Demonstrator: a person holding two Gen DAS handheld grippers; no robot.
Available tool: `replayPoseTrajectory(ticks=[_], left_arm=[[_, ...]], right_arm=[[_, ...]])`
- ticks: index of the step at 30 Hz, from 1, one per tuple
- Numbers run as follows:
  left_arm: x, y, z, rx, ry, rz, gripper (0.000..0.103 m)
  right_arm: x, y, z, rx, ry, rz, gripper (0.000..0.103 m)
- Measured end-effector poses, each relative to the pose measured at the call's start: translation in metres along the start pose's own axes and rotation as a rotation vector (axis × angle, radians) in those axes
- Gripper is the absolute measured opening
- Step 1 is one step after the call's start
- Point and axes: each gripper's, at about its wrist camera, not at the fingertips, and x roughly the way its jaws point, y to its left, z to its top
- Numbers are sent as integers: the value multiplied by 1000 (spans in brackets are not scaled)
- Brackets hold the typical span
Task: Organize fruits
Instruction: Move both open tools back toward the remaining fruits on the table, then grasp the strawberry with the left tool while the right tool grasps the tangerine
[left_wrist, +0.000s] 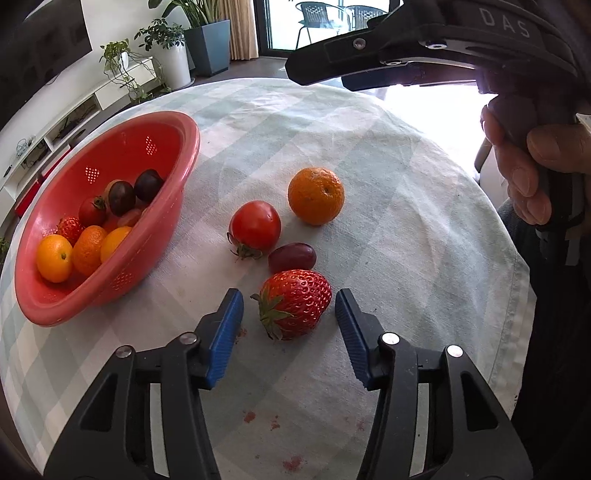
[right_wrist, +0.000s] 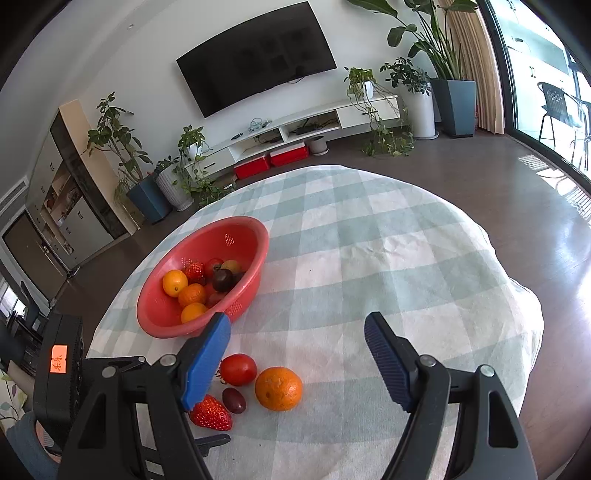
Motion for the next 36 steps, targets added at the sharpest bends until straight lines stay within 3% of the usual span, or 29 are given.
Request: replayPoseTrajectory(ticks=[5,14,23,36], left_arm=[[-1,2,-1,-10,-15,-32,36],[-7,5,-5,-43,-36,-26,36],[-42,13,-27,-139,-114,-2,36],[-102,50,-68,-329,-238,49,36]], right_arm=[[4,-1,-1,9,26,-2,78],[11,-2,-5,7,70,-19,78],[18,-2,-12,-19,119,-24,78],[44,34,-37,-214,263,-48,61]])
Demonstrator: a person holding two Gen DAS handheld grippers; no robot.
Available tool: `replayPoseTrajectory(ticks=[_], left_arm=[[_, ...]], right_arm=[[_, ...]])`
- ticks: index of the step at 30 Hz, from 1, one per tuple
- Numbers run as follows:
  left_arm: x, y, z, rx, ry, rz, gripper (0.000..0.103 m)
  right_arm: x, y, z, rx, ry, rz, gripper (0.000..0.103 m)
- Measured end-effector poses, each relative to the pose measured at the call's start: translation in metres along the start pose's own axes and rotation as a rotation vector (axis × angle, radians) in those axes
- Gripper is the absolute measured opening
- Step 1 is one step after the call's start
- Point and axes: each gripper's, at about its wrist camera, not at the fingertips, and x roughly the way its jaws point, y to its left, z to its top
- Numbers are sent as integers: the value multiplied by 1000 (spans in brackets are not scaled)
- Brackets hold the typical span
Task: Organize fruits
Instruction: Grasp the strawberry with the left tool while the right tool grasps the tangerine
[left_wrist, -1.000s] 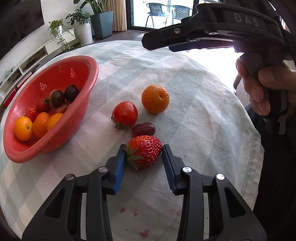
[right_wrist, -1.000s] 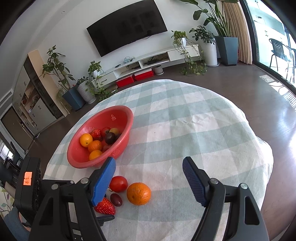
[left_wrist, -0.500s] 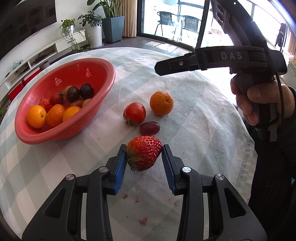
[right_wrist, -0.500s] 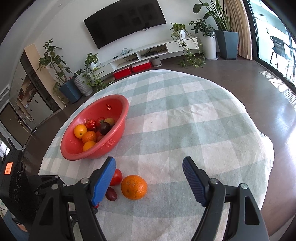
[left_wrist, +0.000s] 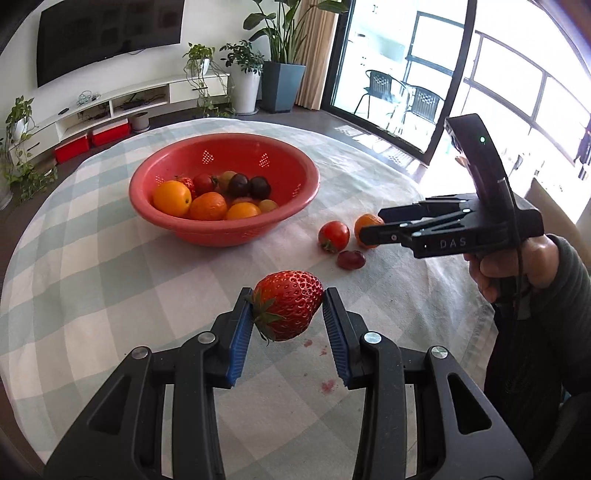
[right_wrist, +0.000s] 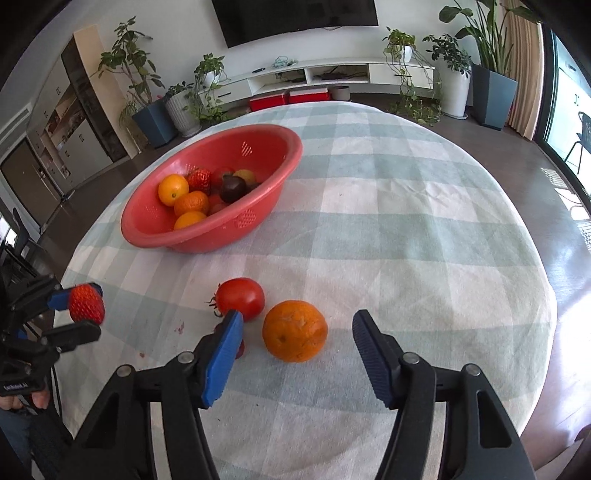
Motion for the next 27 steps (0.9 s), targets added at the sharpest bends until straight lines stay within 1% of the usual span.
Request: replayPoseTrajectory(ticks=[2,4,8,10,15,19,24,25,27], left_arm=[[-3,4,0,-15,-10,5,36],[-6,8,1,-30,-18,8,36],[-5,10,4,-41,-28,15,36],[-4,10,7,-48,-36,18,36],[-7,13,15,-59,-54,34,36],[-12,18,23,-72,-77,47,36],[-15,29,46,-89,-102,69,36],[-15,30,51,-87,-109,72,36],[-13,31,62,-75,-116,82,36]], right_arm=[[4,2,-1,-12,15,-7,57],[7,3,-2,-15,27,-6,51],[11,7,-3,-48,38,-38,46],[10,6,-2,-44,36,-41,41],[5,2,0,-21,17,-28,41],[-10,-7,6,29,-48,-32,41],[-39,-7,21,47,-193,-6,41],[-43,-6,26,48,-212,0,41],[-47,-5,38,55,-230,46,41]])
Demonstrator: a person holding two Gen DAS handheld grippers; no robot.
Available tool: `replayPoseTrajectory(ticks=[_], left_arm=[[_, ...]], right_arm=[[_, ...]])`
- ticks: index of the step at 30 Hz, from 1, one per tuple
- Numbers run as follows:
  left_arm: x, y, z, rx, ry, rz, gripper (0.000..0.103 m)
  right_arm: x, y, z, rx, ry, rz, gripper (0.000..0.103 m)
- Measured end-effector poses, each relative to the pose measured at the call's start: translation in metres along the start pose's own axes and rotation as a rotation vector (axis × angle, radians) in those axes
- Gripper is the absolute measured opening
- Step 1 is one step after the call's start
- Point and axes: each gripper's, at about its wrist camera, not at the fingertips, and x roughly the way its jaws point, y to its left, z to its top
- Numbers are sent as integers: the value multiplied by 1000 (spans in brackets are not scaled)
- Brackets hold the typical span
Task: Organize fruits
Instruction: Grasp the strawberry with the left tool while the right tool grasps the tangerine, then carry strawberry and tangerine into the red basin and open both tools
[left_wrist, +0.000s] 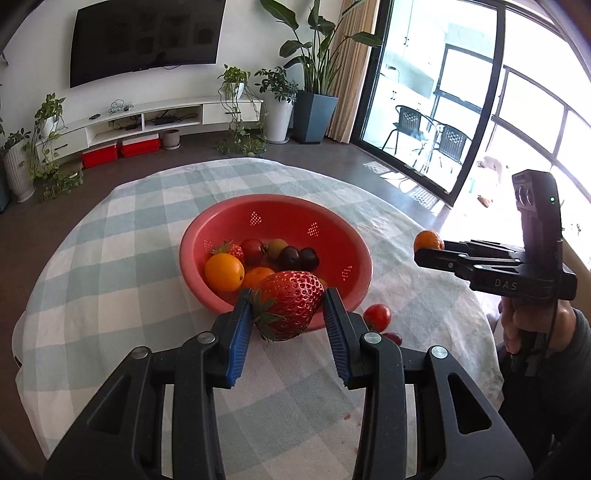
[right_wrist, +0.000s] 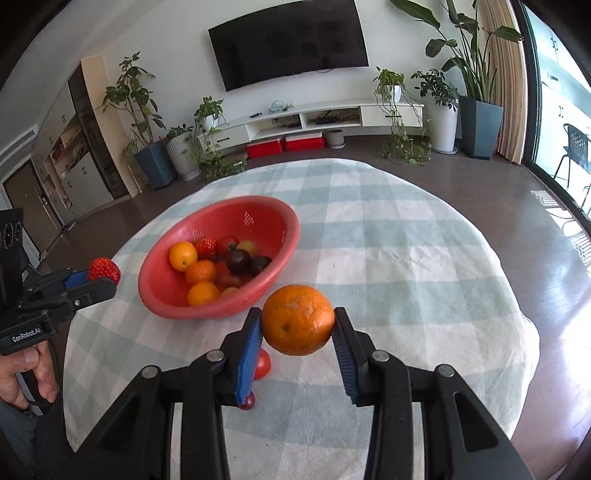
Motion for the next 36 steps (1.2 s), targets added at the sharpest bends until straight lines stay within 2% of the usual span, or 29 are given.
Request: replayPoseTrajectory(ticks=[4,10,15,19,36], left_arm=[[17,2,19,16,1,27,36],[54,3,35,69,35,88,36],[79,10,31,86,63,102,36],[91,14,23,91,80,99,36],[103,6,17,144,73,110,37]], right_arm=[[10,20,32,-72,-8,17,41],[62,46,62,-164,64,25,41],[94,61,56,-254,109,-16,41],[108,57,45,-264,145,-33,41],[115,63,33,-309,135,-52,41]])
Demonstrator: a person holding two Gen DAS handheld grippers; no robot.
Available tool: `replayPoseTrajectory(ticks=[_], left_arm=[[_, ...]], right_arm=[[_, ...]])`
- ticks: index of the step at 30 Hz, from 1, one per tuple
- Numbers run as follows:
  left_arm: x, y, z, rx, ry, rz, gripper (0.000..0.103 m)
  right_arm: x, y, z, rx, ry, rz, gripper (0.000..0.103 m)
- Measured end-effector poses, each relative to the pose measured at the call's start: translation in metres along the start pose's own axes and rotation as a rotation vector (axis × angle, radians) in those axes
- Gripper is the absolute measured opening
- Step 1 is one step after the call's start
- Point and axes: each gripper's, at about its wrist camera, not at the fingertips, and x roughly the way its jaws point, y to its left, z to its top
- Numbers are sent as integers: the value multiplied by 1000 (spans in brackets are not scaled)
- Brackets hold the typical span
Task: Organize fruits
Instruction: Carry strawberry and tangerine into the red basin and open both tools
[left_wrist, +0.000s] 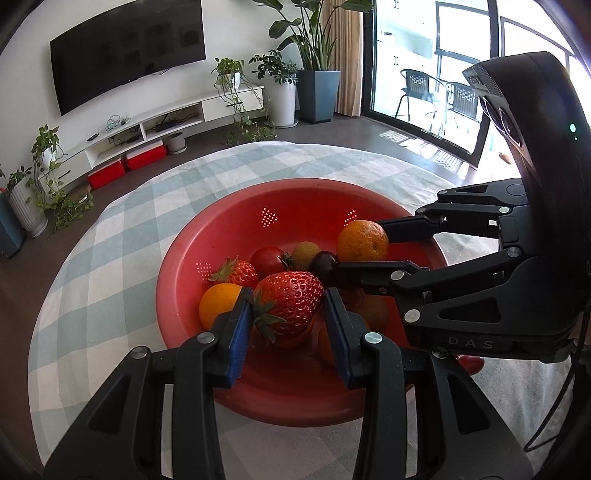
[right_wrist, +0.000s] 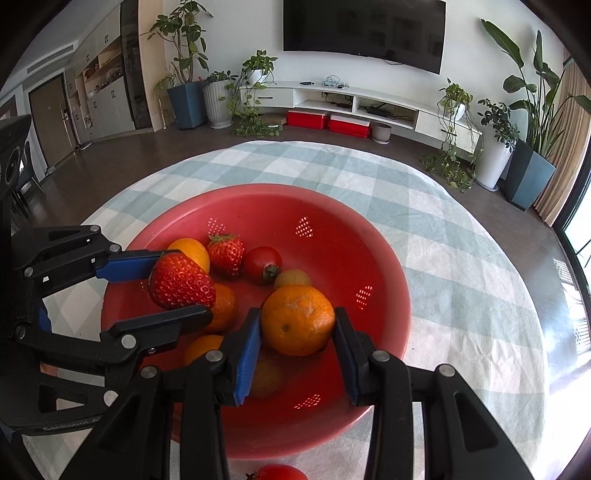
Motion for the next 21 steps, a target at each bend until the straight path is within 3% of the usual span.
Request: replayPoseTrajectory(ticks=[3,8,10,13,21], left_arm=[[1,-2,-1,3,-3,-19,47],[0,-5,-2,11,-8,-11,51],[-2,-3,-2,5,-13,-2,52],[-8,2,-2,-18,-30,12,64],[-30,11,2,-57,-78,45,72]], right_arm=[[0,2,0,-9,2,-10,42],[-2,-1,-1,-4,2,-11,43],[-4,-1,0,-2,-4,-7,48],[-9,-3,0,3,-19,-11,55],[-39,-24,-4,81,-81,1,63]])
